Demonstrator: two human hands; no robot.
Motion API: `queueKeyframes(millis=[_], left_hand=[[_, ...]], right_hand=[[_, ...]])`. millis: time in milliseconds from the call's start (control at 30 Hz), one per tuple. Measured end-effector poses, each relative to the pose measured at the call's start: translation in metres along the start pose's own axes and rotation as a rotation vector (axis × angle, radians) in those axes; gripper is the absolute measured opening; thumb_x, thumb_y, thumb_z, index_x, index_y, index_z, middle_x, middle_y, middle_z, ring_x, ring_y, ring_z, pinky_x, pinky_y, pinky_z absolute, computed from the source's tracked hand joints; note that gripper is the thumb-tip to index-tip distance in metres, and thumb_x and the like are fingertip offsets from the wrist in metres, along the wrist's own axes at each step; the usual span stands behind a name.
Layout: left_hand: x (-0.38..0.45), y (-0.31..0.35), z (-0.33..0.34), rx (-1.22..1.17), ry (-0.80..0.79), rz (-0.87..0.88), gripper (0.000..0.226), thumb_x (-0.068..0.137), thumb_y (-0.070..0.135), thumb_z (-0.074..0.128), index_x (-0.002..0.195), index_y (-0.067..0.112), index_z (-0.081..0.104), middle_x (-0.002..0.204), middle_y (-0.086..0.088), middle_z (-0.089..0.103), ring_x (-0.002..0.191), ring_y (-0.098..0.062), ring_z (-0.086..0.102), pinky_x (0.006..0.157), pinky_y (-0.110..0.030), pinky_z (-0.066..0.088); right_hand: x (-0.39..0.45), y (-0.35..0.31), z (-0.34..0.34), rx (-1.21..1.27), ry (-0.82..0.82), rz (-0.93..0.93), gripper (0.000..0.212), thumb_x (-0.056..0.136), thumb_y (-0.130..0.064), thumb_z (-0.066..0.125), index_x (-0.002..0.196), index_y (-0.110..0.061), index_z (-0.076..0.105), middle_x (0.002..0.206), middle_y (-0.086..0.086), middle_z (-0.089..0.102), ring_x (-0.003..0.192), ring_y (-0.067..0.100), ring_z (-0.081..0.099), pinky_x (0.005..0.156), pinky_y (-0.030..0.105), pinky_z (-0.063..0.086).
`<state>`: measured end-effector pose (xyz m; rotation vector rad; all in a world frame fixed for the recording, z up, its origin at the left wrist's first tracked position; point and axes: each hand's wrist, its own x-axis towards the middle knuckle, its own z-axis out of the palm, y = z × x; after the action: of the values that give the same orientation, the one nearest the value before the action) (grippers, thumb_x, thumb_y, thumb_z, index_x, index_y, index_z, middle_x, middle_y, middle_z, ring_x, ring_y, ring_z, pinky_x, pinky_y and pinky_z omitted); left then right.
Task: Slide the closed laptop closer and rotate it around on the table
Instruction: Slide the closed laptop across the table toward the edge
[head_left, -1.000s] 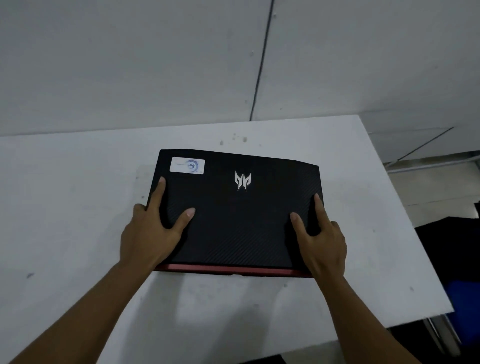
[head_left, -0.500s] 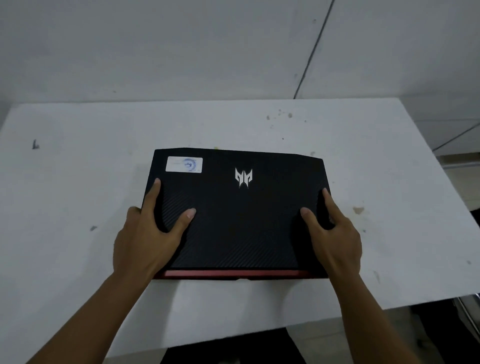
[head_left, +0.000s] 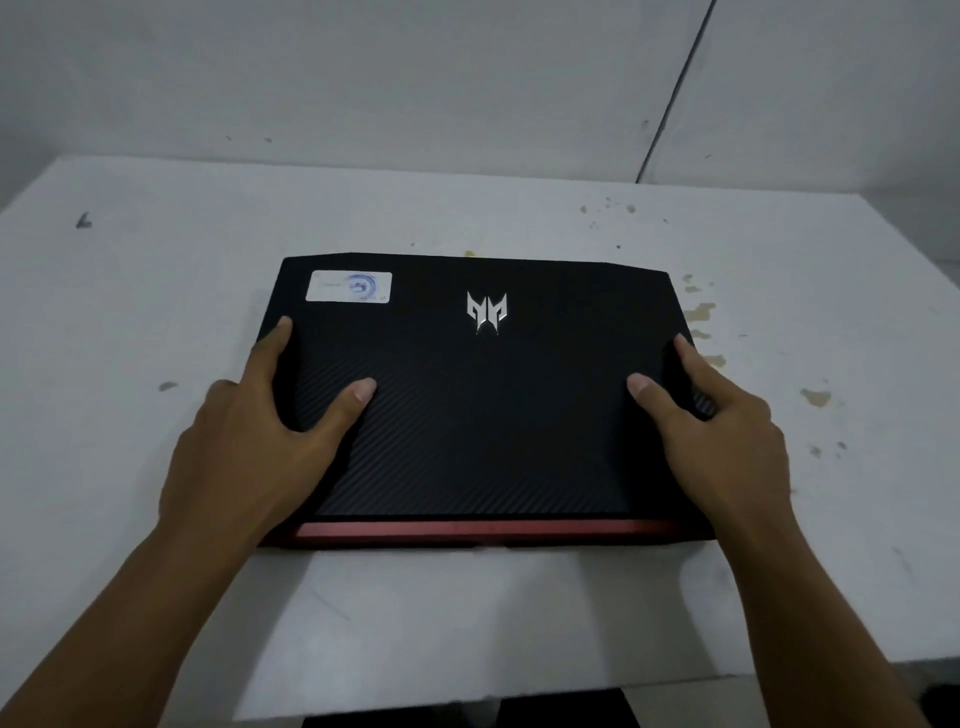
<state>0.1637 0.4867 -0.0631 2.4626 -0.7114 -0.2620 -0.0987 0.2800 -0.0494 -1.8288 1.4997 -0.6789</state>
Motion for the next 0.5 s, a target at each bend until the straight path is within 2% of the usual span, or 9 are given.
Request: queueKeyframes(millis=[100, 267, 500], left_hand=[[-0.015, -0.005, -0.001, -0.015, 0.02, 0.019, 0.103, 0.07, 0.095, 0.045, 0.157, 0.048, 0.018, 0.135, -0.014, 0.059, 0.115, -0.038, 0.061, 0.087, -0.047, 0.048], [-0.047, -0.014, -0.008, -0.055, 0.071, 0.038, 0.105, 0.066, 0.098, 0.044, 0.156, 0.048, 0.021, 0.142, -0.012, 0.057, 0.123, -0.038, 0.058, 0.097, -0.051, 0.047], [-0.099, -0.025, -0.022, -0.056, 0.073, 0.048, 0.103, 0.073, 0.089, 0.052, 0.159, 0.04, 0.023, 0.151, -0.009, 0.052, 0.129, -0.037, 0.055, 0.1, -0.049, 0.045]], right_hand=[[-0.012, 0.005, -0.003, 0.019, 0.011, -0.036, 0.063, 0.086, -0.058, 0.068, 0.145, -0.047, 0.049, 0.143, -0.011, 0.056, 0.13, 0.016, 0.053, 0.088, 0.028, 0.038], [-0.038, 0.012, -0.016, 0.016, 0.033, -0.087, 0.063, 0.084, -0.061, 0.067, 0.144, -0.047, 0.051, 0.145, -0.008, 0.056, 0.128, 0.021, 0.054, 0.095, 0.035, 0.043], [-0.082, 0.023, -0.033, -0.065, 0.003, -0.139, 0.067, 0.087, -0.064, 0.06, 0.149, -0.044, 0.046, 0.146, -0.003, 0.055, 0.127, 0.027, 0.055, 0.098, 0.041, 0.044]])
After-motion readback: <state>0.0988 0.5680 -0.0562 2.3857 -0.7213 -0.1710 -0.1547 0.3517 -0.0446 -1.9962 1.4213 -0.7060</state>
